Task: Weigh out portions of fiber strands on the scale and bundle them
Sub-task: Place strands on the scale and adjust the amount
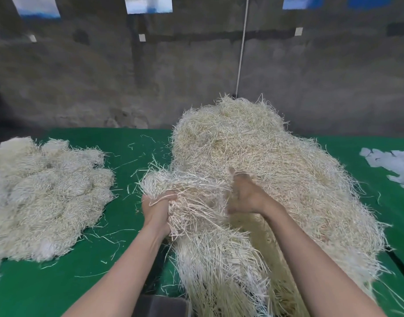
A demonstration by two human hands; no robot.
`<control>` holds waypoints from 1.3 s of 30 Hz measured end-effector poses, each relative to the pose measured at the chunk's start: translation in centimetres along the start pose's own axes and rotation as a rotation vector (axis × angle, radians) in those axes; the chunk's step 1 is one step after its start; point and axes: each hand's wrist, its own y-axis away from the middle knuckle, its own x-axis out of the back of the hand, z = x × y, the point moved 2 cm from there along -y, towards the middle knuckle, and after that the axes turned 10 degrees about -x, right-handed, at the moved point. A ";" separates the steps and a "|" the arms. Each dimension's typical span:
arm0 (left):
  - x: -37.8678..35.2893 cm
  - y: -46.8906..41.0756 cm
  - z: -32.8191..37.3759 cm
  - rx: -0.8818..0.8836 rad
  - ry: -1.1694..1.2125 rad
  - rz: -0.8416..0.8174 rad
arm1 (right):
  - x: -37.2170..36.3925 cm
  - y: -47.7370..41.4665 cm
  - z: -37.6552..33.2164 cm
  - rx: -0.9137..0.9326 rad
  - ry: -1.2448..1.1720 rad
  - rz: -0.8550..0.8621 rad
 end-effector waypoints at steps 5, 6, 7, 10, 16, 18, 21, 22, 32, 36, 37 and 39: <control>-2.6 1.9 1.0 0.117 0.045 -0.240 | -4.2 0.0 -2.8 0.012 -0.150 -0.184; -3.0 2.3 1.4 0.130 0.040 -0.294 | -4.5 -0.5 -2.8 0.014 -0.180 -0.086; -3.3 2.4 1.7 0.151 0.068 -0.325 | -4.6 -1.2 -2.6 0.019 -0.248 -0.008; -3.4 2.0 3.1 0.174 0.160 -0.340 | -4.0 -2.0 -0.5 -0.037 -0.502 0.123; -4.0 2.5 6.6 0.002 0.054 -0.336 | -7.8 -2.7 7.8 -0.317 -0.480 0.122; -4.4 2.7 6.7 0.012 0.040 -0.341 | -8.1 -3.0 8.7 -0.366 -0.556 0.113; -4.3 2.6 6.4 -0.002 0.022 -0.326 | -7.7 -3.0 9.6 -0.403 -0.612 0.126; -4.1 2.8 6.4 -0.018 0.027 -0.333 | -7.5 -3.0 9.9 -0.410 -0.601 0.138; -3.1 1.4 7.2 -0.031 0.128 -0.306 | -0.9 0.7 3.6 -0.191 -0.023 0.046; -2.6 0.6 6.2 0.094 0.295 -0.350 | 4.2 2.6 0.8 0.093 -0.159 0.191; -2.7 0.8 6.1 0.129 0.350 -0.404 | 3.9 2.8 0.1 0.133 -0.357 0.042; -3.4 1.2 6.0 0.177 0.408 -0.478 | 1.8 2.3 -1.5 0.137 -0.650 -0.292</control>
